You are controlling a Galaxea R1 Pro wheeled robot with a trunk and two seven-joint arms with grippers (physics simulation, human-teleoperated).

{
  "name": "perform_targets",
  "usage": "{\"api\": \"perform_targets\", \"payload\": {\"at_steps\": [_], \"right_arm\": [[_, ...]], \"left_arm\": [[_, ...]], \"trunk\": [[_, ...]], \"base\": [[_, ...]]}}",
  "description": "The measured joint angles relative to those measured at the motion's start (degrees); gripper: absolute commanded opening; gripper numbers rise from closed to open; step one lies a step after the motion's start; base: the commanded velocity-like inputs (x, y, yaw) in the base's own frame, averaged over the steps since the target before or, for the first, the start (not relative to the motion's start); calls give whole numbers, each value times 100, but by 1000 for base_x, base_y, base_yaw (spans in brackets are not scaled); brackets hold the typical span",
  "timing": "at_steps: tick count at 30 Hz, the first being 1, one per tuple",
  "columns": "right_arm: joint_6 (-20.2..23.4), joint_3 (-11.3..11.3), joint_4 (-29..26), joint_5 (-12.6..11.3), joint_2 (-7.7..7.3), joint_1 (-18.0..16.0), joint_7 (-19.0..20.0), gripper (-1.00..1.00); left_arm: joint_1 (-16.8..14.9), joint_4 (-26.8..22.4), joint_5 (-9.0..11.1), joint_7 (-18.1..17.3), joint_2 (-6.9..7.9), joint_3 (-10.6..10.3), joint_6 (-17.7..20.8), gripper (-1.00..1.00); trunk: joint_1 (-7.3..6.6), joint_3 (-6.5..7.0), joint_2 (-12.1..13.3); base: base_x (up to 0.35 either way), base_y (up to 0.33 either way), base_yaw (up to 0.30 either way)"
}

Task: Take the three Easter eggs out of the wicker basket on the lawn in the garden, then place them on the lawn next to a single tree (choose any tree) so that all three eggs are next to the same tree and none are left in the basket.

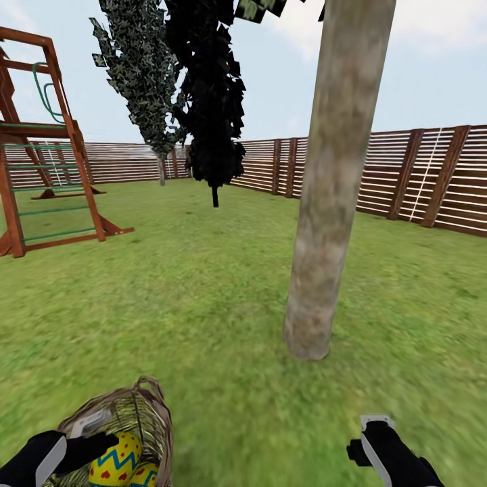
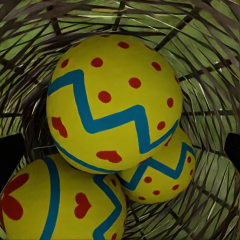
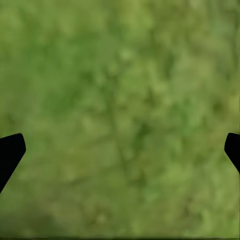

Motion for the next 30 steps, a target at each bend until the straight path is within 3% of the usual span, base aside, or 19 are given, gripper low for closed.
{"api": "perform_targets", "payload": {"at_steps": [7,14,26,30], "right_arm": [[-6,63,40,3,21,0,1,100],[-4,66,41,4,14,-1,1,100],[-4,68,43,3,22,-1,1,100],[-4,68,47,2,25,0,1,100]], "left_arm": [[0,-3,0,3,-8,0,0,100],[0,-8,0,-2,-12,4,-14,100],[0,-8,4,-3,-12,1,-32,100],[0,-8,1,-3,-12,0,-13,100]], "trunk": [[154,-126,-281],[154,-126,-282],[154,-126,-282],[242,-197,-441]], "base": [[0,0,0],[1,0,0],[165,0,0],[2,0,0]]}}
